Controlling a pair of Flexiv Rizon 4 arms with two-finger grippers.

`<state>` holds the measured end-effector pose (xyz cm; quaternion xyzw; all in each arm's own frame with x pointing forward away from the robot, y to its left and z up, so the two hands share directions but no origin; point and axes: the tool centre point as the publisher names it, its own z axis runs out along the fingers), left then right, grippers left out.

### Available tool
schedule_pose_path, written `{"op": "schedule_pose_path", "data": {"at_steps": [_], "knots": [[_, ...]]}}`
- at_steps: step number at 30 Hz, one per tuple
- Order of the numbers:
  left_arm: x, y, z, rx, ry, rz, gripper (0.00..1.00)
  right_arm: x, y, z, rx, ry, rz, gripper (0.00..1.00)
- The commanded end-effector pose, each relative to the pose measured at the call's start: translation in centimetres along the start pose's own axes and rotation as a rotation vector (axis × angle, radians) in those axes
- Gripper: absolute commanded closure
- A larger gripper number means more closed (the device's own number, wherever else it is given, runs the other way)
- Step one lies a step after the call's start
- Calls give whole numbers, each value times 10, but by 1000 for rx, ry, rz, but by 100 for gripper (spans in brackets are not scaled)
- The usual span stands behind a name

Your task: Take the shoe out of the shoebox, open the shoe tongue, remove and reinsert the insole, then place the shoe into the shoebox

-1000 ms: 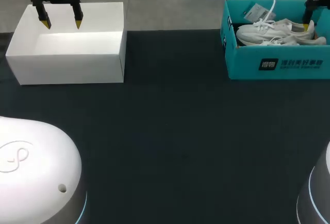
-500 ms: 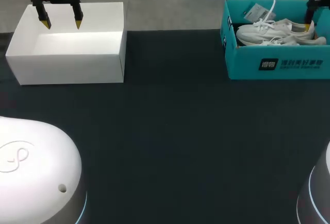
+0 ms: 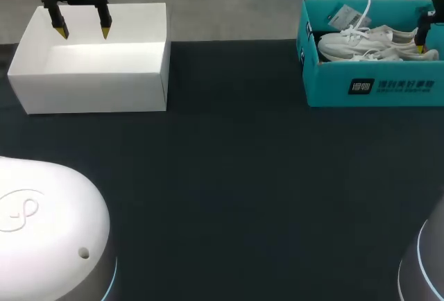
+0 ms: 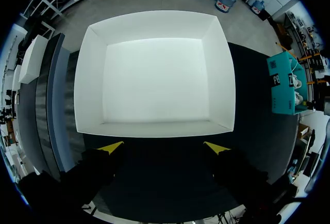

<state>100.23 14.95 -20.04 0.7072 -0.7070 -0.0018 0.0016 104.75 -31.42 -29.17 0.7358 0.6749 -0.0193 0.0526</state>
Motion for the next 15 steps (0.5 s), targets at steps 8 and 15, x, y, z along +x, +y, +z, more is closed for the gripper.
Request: {"op": "schedule_pose_path", "data": {"at_steps": [8, 15], "knots": [[0, 1, 0, 1, 0, 0, 0, -3, 10, 42, 23, 23, -16, 0], [0, 1, 0, 1, 0, 0, 0, -5, 14, 56, 32, 25, -12, 0]]}}
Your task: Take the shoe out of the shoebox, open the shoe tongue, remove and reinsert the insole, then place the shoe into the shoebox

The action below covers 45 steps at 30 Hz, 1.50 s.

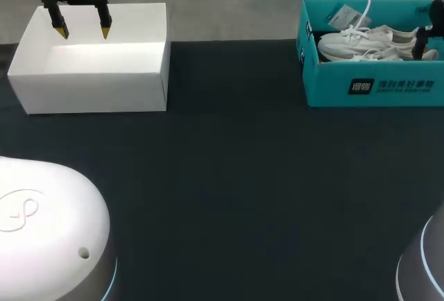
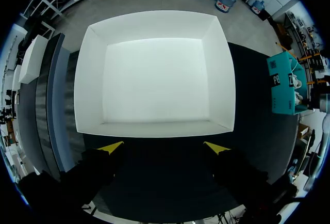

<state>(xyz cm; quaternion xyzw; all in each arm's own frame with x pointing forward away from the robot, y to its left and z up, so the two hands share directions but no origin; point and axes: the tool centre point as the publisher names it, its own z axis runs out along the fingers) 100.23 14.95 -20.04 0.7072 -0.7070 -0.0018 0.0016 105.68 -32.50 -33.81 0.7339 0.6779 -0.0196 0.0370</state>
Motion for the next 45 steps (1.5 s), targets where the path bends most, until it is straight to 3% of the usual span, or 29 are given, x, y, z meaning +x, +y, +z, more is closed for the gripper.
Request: {"op": "schedule_pose_path", "data": {"at_steps": [1, 2, 3, 5, 8, 9, 10, 29, 45], "knots": [[0, 1, 0, 1, 0, 0, 0, 0, 7, 9, 10, 5, -4, 0], [0, 1, 0, 1, 0, 0, 0, 0, 8, 9, 12, 2, -5, 0], [0, 1, 0, 1, 0, 0, 0, 0, 8, 10, 14, 1, -4, 14], [0, 1, 0, 1, 0, 0, 0, -1, 9, 11, 16, 0, -1, 54], [0, 1, 0, 1, 0, 0, 0, -3, 9, 11, 26, -9, 4, 80], [0, 1, 0, 1, 0, 0, 0, -3, 9, 11, 27, -10, 4, 98], [0, 1, 0, 1, 0, 0, 0, -3, 9, 10, 31, -13, 5, 100], [0, 1, 0, 1, 0, 0, 0, -8, 5, 3, 72, -22, 90, 100], [0, 1, 0, 1, 0, 0, 0, -10, 9, -85, 86, -15, 207, 100]]}}
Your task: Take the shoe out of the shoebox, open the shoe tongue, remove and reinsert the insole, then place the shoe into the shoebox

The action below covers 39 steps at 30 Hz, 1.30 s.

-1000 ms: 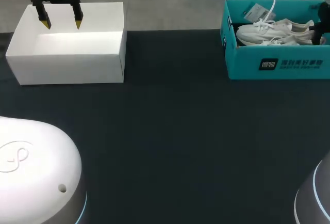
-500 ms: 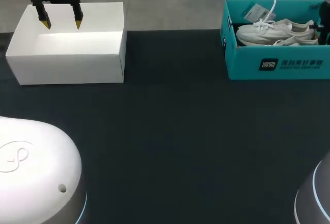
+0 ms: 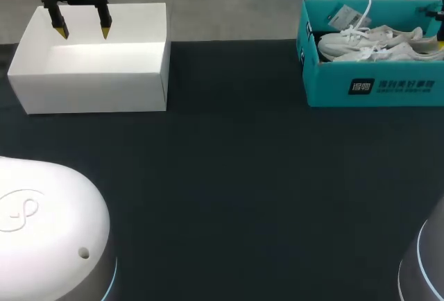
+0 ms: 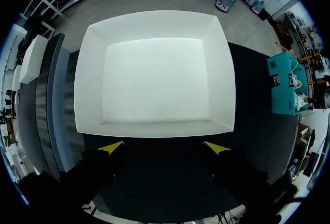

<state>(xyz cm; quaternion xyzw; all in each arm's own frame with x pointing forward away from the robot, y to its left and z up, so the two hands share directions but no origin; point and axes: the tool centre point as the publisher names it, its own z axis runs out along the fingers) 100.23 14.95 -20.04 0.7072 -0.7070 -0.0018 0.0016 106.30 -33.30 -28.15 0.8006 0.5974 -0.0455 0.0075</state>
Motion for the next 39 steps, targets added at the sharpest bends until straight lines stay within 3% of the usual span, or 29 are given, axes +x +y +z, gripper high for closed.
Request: {"op": "schedule_pose_path", "data": {"at_steps": [1, 16, 23, 28, 39], "knots": [[0, 1, 0, 1, 0, 0, 0, 2, -1, -35, -5, -18, 1, 100], [0, 1, 0, 1, 0, 0, 0, 7, -1, -114, -72, -90, -20, 100], [0, 1, 0, 1, 0, 0, 0, 14, -5, -139, -103, -100, -40, 100], [0, 1, 0, 1, 0, 0, 0, 21, -8, -150, -117, -95, -61, 100], [0, 1, 0, 1, 0, 0, 0, 28, -9, -152, -143, -70, -79, 100]]}}
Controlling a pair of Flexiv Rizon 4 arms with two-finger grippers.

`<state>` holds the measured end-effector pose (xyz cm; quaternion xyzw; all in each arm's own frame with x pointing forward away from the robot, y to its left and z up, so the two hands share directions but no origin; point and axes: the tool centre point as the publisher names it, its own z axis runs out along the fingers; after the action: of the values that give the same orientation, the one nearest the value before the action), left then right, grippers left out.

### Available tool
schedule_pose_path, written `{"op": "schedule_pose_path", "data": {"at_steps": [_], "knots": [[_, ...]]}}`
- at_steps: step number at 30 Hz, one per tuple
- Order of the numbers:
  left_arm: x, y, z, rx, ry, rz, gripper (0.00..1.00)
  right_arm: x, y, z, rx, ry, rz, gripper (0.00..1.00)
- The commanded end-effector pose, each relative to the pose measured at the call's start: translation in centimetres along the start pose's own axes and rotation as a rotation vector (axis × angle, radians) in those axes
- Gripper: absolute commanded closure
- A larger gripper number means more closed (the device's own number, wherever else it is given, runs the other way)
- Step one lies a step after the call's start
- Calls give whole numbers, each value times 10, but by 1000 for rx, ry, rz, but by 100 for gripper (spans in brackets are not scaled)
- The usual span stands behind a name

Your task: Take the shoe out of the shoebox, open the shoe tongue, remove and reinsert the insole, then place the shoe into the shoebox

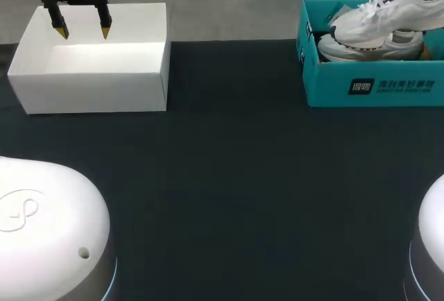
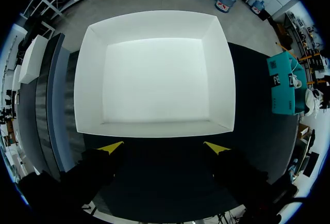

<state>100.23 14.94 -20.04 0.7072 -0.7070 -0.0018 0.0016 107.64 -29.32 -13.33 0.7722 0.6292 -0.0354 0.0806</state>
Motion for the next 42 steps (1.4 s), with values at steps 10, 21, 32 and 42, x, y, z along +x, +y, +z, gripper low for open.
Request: {"op": "schedule_pose_path", "data": {"at_steps": [10, 21, 32, 42], "knots": [[0, 1, 0, 1, 0, 0, 0, -1, -5, -1, -10, 3, 0, 100], [0, 1, 0, 1, 0, 0, 0, 10, -28, -4, -35, 8, 15, 100], [0, 1, 0, 1, 0, 0, 0, 53, -84, -13, -61, -10, 13, 100], [0, 1, 0, 1, 0, 0, 0, 106, -142, -14, -58, -6, 20, 100]]}}
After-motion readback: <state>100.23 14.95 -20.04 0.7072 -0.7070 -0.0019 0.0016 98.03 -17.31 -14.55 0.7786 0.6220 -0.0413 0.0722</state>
